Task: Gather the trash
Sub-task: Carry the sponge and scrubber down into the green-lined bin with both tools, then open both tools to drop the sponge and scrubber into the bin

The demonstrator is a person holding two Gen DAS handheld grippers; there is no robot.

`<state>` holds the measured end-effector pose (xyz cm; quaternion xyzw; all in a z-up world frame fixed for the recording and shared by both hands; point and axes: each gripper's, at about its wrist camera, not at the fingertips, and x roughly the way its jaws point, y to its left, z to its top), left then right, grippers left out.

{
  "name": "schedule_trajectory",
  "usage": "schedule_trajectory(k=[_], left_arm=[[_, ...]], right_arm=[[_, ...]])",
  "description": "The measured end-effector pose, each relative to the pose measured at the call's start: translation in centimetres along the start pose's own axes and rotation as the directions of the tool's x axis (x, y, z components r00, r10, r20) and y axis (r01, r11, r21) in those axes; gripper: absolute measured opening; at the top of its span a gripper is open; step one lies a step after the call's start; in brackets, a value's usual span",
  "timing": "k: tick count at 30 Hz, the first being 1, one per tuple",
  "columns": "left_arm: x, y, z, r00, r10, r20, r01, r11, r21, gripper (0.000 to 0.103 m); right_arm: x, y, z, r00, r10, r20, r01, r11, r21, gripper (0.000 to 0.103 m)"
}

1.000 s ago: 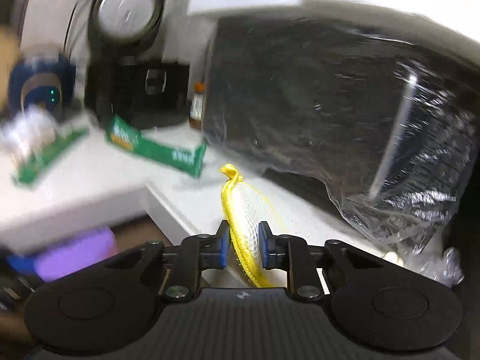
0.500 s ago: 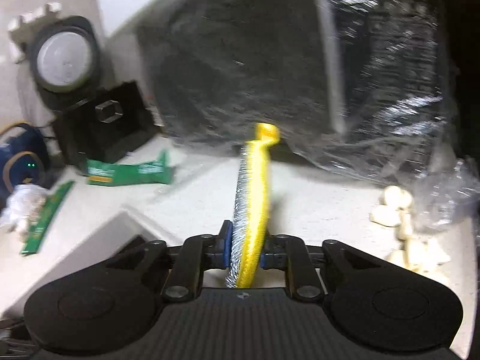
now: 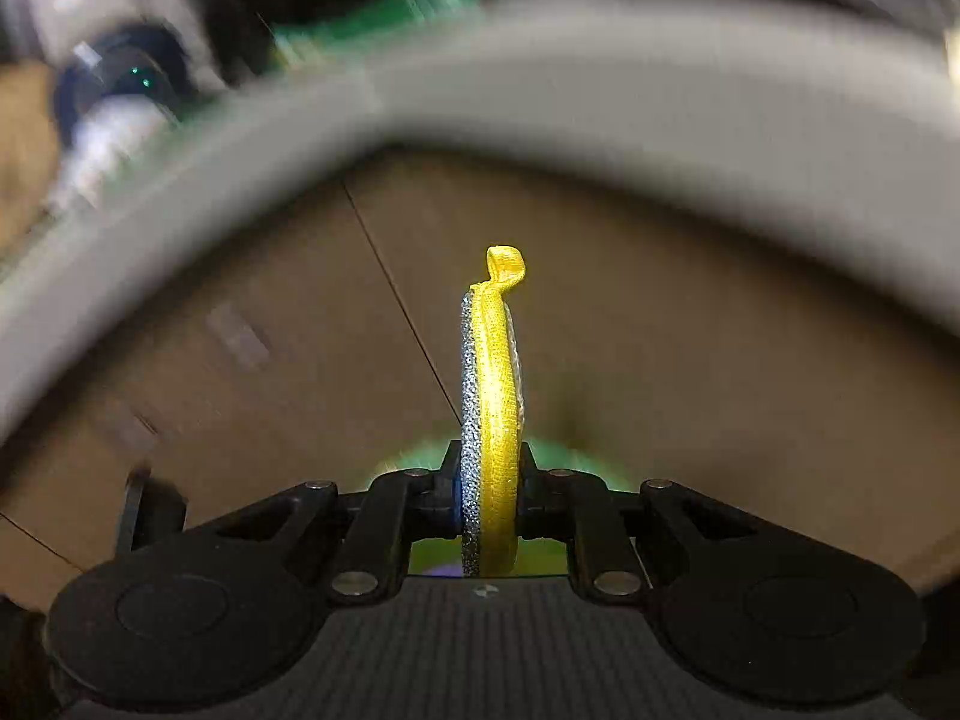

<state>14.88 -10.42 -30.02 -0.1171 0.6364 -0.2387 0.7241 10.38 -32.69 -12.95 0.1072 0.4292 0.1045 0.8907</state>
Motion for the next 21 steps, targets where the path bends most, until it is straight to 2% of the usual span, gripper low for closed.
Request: schedule_trajectory(k=[2,4,6,8,10,12,13,15,17,19,21], left_arm=[[4.0,1.3,0.5,0.998,0.017,-0.068,-0.022,0.997,-0.077,0.068],[7.6,1.8,1.2,0.989,0.090,-0.114,-0.101,0.991,-0.091,0.068],[9.7,1.6,1.5,0.983,0.151,-0.101,-0.157,0.986,-0.059,0.068],[10.4,1.0,1.6,0.983,0.176,-0.055,-0.176,0.984,-0.005,0.068],[10.5,0.8,1.3,0.990,0.137,-0.026,-0.135,0.989,0.052,0.068],[10.0,1.2,0.9,0.999,0.031,-0.022,-0.029,0.995,0.100,0.068],[9.5,1.3,0.5,1.000,0.004,-0.019,-0.001,0.991,0.133,0.068],[8.4,0.7,-0.6,0.999,0.014,0.034,-0.022,0.970,0.243,0.068],[7.7,0.0,-1.9,0.996,0.042,0.081,-0.069,0.932,0.356,0.068],[7.4,-0.2,-2.5,0.995,0.044,0.092,-0.077,0.919,0.387,0.068],[7.7,0.0,-2.8,0.993,0.080,0.089,-0.109,0.912,0.395,0.064]], right_arm=[[1.6,-1.3,-1.6,0.998,-0.009,-0.055,0.010,1.000,0.012,0.014],[2.8,-2.4,-2.8,0.996,-0.033,-0.082,0.035,0.999,0.017,0.014],[3.9,-3.4,-3.8,0.993,-0.049,-0.103,0.054,0.998,0.039,0.014],[4.8,-4.0,-4.5,0.990,-0.060,-0.126,0.066,0.997,0.050,0.014],[5.9,-4.2,-5.2,0.985,-0.061,-0.160,0.069,0.997,0.041,0.014],[7.3,-4.2,-5.9,0.979,-0.073,-0.192,0.079,0.997,0.023,0.014],[8.2,-4.3,-6.2,0.975,-0.070,-0.211,0.076,0.997,0.019,0.014],[10.4,-4.1,-6.6,0.966,-0.031,-0.257,0.043,0.998,0.041,0.014],[13.1,-3.8,-7.1,0.948,0.041,-0.316,-0.013,0.996,0.091,0.015],[16.3,-3.3,-8.1,0.917,0.119,-0.380,-0.071,0.988,0.138,0.015],[19.3,-2.2,-9.1,0.893,0.142,-0.428,-0.089,0.986,0.140,0.015]])
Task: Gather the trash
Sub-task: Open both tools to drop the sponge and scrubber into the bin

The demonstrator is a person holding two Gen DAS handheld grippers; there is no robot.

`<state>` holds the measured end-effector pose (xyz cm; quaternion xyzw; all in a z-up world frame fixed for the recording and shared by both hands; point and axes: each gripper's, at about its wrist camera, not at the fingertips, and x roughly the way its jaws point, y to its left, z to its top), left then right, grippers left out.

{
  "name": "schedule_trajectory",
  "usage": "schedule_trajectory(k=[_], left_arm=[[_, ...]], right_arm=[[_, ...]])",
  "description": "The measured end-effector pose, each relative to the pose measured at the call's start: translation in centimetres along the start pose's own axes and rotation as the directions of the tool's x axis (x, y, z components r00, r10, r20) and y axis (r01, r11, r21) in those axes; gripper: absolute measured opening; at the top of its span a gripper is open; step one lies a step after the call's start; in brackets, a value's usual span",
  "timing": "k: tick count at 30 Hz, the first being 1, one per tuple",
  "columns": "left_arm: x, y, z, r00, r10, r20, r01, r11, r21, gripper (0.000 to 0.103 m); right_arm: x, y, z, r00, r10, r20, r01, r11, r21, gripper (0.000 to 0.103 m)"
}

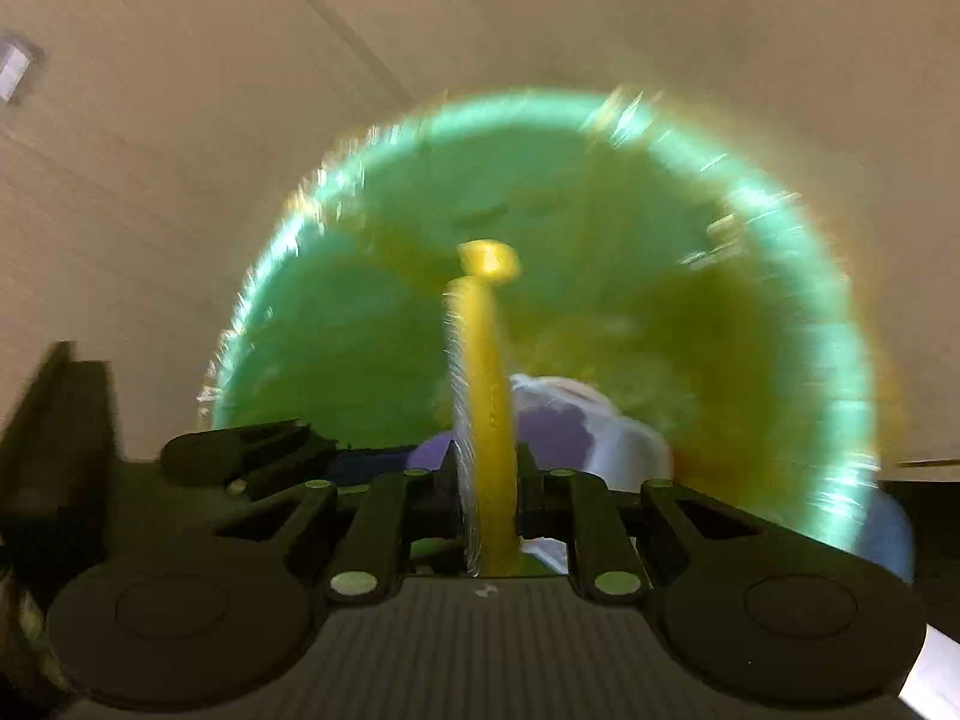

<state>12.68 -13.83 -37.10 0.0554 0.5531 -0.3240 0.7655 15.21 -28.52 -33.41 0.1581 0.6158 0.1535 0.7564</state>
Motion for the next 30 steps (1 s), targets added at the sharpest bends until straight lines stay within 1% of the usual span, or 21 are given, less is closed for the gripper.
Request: schedule_trajectory(k=[2,4,6,7,9,11,12,14,18,20,22,25,27,29,30], left_arm=[[-0.1,0.6,-0.4,1.000,0.005,-0.001,-0.005,1.000,-0.028,0.064],[-0.4,1.4,-0.5,1.000,-0.001,0.011,0.002,0.998,-0.068,0.064],[-0.9,2.1,-0.6,1.000,-0.003,0.025,0.006,0.994,-0.107,0.064],[-1.2,2.6,-0.6,1.000,-0.008,0.029,0.011,0.992,-0.127,0.065],[-1.0,3.0,-0.8,0.999,-0.035,0.023,0.039,0.986,-0.163,0.065],[-1.2,3.1,-0.8,0.999,-0.038,0.034,0.044,0.983,-0.178,0.064],[-1.4,3.1,-0.8,0.999,-0.039,0.038,0.045,0.982,-0.182,0.064],[-2.1,3.1,-0.9,0.998,-0.042,0.054,0.052,0.978,-0.204,0.064],[-3.2,3.7,-0.9,0.996,-0.035,0.086,0.057,0.963,-0.263,0.059],[-3.7,4.0,-0.8,0.994,-0.022,0.104,0.052,0.956,-0.289,0.059],[-4.3,4.2,-0.7,0.992,-0.004,0.123,0.043,0.947,-0.317,0.059],[-5.5,4.3,-0.4,0.987,0.015,0.161,0.044,0.934,-0.355,0.058],[-6.6,4.5,-0.1,0.982,0.021,0.190,0.051,0.929,-0.368,0.058],[-8.1,4.1,0.3,0.975,0.045,0.218,0.039,0.929,-0.367,0.058],[-8.7,3.8,0.5,0.972,0.064,0.227,0.022,0.932,-0.361,0.058]], right_arm=[[2.6,0.3,0.3,0.999,-0.032,-0.043,0.032,0.999,-0.005,0.015],[4.9,-0.3,0.5,0.994,-0.036,-0.101,0.038,0.999,0.018,0.015],[6.7,-0.7,0.3,0.989,-0.053,-0.140,0.059,0.998,0.037,0.015],[7.4,-1.0,0.4,0.986,-0.064,-0.153,0.071,0.997,0.039,0.015],[8.1,-1.6,0.2,0.984,-0.060,-0.169,0.072,0.995,0.066,0.018],[8.4,-2.1,0.1,0.982,-0.060,-0.178,0.078,0.992,0.099,0.022],[8.4,-2.3,0.0,0.981,-0.072,-0.179,0.092,0.990,0.102,0.024],[7.9,-2.5,-0.1,0.980,-0.104,-0.169,0.122,0.988,0.098,0.035],[6.2,-3.2,-0.7,0.977,-0.160,-0.143,0.175,0.980,0.098,0.036],[5.2,-3.7,-1.1,0.975,-0.181,-0.126,0.195,0.975,0.107,0.036],[4.0,-3.4,-1.4,0.979,-0.177,-0.099,0.187,0.977,0.105,0.037],[1.7,-2.6,-2.0,0.977,-0.211,-0.037,0.214,0.974,0.077,0.038],[-0.2,-1.5,-2.5,0.973,-0.231,0.014,0.231,0.973,0.028,0.044],[-1.5,-0.3,-2.9,0.971,-0.234,0.049,0.236,0.972,-0.022,0.061],[-1.8,0.1,-3.1,0.971,-0.232,0.055,0.234,0.971,-0.043,0.062]])
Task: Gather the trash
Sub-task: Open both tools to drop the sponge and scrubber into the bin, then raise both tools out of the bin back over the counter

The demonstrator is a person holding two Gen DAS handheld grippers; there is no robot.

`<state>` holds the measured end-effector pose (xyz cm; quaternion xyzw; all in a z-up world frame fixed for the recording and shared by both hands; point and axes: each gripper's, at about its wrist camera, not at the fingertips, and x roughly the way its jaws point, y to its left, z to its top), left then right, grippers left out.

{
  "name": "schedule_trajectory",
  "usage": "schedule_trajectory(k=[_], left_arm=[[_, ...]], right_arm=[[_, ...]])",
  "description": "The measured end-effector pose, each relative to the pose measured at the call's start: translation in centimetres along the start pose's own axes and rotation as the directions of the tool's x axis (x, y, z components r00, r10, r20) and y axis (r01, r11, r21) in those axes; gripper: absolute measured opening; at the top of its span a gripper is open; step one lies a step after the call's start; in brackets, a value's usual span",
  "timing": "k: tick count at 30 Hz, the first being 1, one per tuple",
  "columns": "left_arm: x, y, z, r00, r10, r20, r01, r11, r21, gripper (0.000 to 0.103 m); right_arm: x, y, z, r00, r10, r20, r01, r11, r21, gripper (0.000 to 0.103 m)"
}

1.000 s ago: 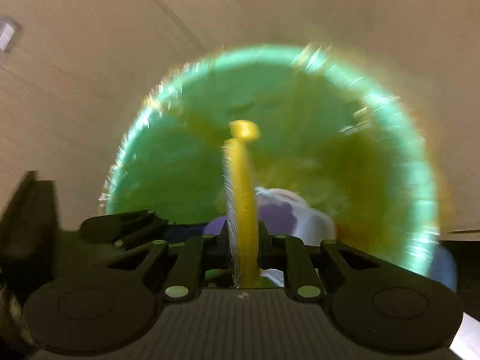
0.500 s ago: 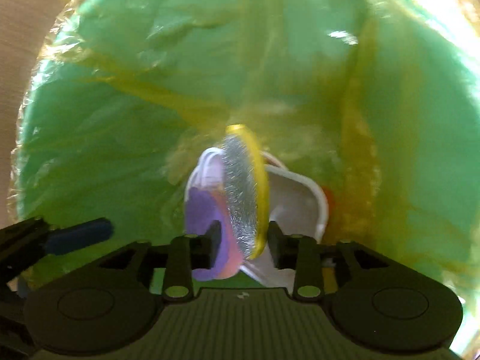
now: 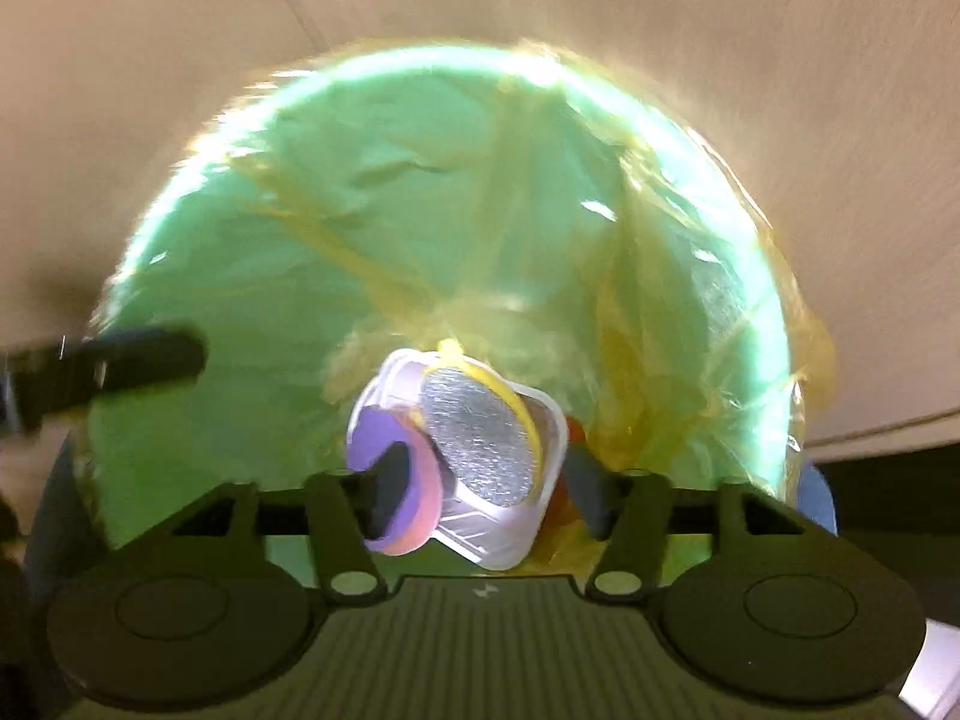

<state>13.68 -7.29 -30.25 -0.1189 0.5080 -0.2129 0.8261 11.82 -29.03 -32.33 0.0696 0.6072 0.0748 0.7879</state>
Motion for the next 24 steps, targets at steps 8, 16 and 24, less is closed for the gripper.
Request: schedule_trajectory(k=[8,16,24], left_arm=[[-8.6,-6.3,2.4,0.986,-0.065,0.153,0.037,0.983,0.179,0.057],[-23.6,-12.1,8.5,0.865,-0.079,0.495,-0.066,0.961,0.268,0.057],[-30.1,-9.6,13.7,0.789,0.126,0.602,-0.212,0.975,0.073,0.057]], right_arm=[[-5.1,1.1,0.1,0.994,-0.010,0.112,0.014,0.999,-0.034,0.062],[-22.5,2.7,3.8,0.853,-0.072,0.517,0.175,0.973,-0.154,0.070],[-32.2,4.5,7.3,0.678,-0.097,0.729,0.266,0.956,-0.121,0.080]])
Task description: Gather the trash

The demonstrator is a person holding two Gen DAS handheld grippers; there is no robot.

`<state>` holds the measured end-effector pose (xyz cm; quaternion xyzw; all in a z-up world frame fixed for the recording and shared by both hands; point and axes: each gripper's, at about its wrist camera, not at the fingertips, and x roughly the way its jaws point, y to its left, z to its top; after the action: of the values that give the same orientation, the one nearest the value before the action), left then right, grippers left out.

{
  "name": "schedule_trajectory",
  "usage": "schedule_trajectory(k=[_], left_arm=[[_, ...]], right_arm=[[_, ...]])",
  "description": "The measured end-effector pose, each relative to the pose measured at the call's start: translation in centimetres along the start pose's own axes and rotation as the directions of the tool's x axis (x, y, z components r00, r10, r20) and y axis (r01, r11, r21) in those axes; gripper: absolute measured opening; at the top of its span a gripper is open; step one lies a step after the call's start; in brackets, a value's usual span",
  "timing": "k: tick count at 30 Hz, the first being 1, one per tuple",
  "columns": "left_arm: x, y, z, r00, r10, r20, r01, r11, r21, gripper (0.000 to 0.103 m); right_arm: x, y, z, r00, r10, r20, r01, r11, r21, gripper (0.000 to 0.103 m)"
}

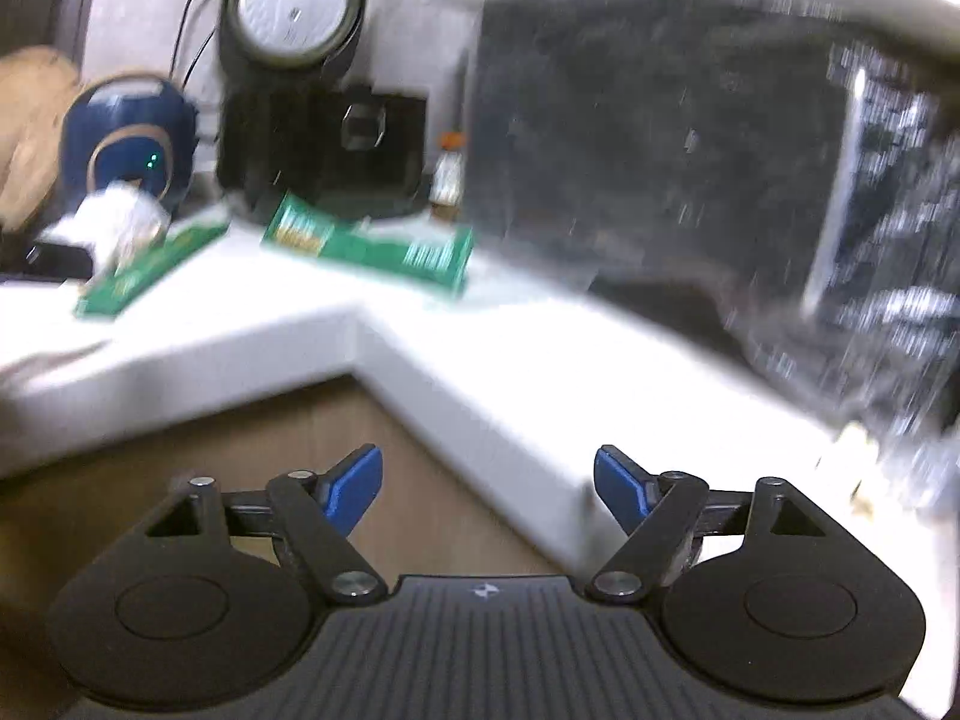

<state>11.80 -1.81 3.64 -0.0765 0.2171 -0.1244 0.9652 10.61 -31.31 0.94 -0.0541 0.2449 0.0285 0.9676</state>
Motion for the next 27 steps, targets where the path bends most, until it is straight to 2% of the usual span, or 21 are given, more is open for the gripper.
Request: schedule_trajectory(k=[4,7,10,14,18,23,25,27], left_arm=[[0.0,3.6,0.6,0.999,0.049,0.020,-0.048,0.996,-0.069,0.057],[0.4,5.8,0.5,0.996,0.083,0.043,-0.077,0.989,-0.127,0.057],[0.6,8.1,0.2,0.991,0.125,0.041,-0.115,0.974,-0.197,0.057],[0.2,10.3,-0.5,0.991,0.134,-0.005,-0.130,0.952,-0.276,0.057],[-0.5,11.9,-1.0,0.981,0.195,-0.026,-0.193,0.935,-0.297,0.057],[-1.0,12.8,-1.5,0.977,0.207,-0.041,-0.210,0.932,-0.296,0.057],[-1.2,12.9,-1.6,0.979,0.199,-0.040,-0.202,0.933,-0.297,0.057],[-1.5,12.9,-1.5,0.980,0.194,-0.037,-0.196,0.936,-0.293,0.057]], right_arm=[[2.2,0.1,1.9,0.998,-0.061,0.003,0.061,0.998,0.023,0.082],[3.6,1.0,3.0,0.998,-0.067,-0.021,0.067,0.997,0.033,0.082],[4.6,3.0,3.2,0.999,-0.010,-0.031,0.011,0.999,0.036,0.082],[6.0,7.2,4.3,0.993,0.109,-0.037,-0.108,0.994,0.034,0.082],[7.6,12.4,6.2,0.970,0.237,-0.047,-0.236,0.971,0.024,0.082],[9.7,18.8,8.4,0.922,0.383,-0.059,-0.381,0.923,0.045,0.082],[10.6,21.3,9.0,0.911,0.406,-0.074,-0.405,0.914,0.027,0.082],[11.4,24.1,9.2,0.917,0.391,-0.083,-0.395,0.918,-0.034,0.082]])
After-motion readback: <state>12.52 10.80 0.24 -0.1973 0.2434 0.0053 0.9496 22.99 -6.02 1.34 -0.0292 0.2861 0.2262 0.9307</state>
